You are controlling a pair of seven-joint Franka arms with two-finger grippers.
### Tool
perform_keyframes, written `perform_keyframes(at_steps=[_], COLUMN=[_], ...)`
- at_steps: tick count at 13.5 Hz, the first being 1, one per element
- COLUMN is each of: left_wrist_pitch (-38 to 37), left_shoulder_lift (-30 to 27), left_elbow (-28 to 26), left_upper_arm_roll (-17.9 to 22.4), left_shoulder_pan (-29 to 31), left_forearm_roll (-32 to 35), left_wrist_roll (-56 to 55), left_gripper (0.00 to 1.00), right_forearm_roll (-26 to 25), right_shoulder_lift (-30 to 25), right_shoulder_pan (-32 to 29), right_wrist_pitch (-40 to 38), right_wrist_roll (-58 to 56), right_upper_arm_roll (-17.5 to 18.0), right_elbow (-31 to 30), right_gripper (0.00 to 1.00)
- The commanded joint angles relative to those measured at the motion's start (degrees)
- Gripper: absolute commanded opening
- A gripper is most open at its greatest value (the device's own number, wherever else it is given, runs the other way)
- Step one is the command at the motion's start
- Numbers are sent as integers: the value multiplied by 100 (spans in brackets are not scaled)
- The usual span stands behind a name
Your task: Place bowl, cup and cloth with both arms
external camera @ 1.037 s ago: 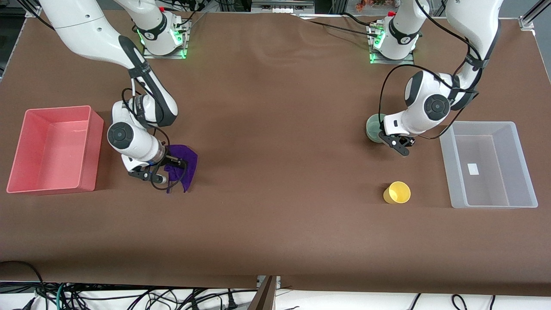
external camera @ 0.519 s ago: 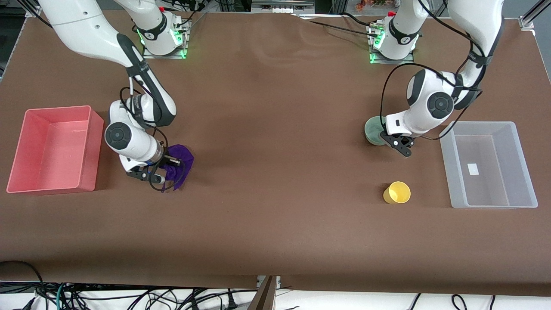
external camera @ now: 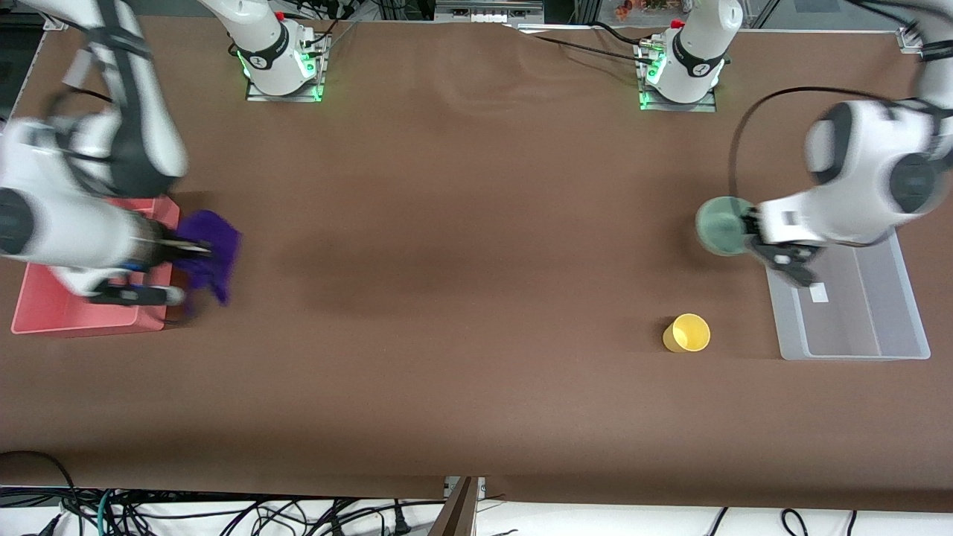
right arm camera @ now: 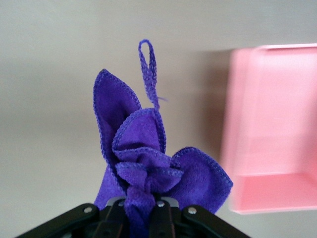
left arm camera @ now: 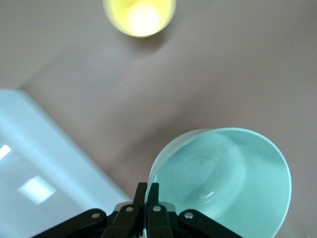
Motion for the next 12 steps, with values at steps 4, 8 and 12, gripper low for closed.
perform_keyframes(at_steps=[4,8,12], left_wrist_pitch=[-235,1045,1541], left_shoulder_lift=[1533,2562,2977], left_elbow=[1762,1922,1930], left_upper_arm_roll=[-48,-48,-57], left_shoulder_pan=[1323,1790,1913], left_forearm_roll=[612,604,525], left_wrist_roll=[1286,1523,1551], left_gripper=[0,0,25], right_forearm_roll=[15,51,217], right_shoulder_lift=[354,389,591], right_shoulder_pan=[-265,-528,-564], right_wrist_pitch=[-1,1271,2618], right_wrist_roll=[-2696,-3076,-3138], right_upper_arm_roll=[-1591,-1804,-1839], right_elbow=[16,-1116,-1971], right_gripper=[0,0,0])
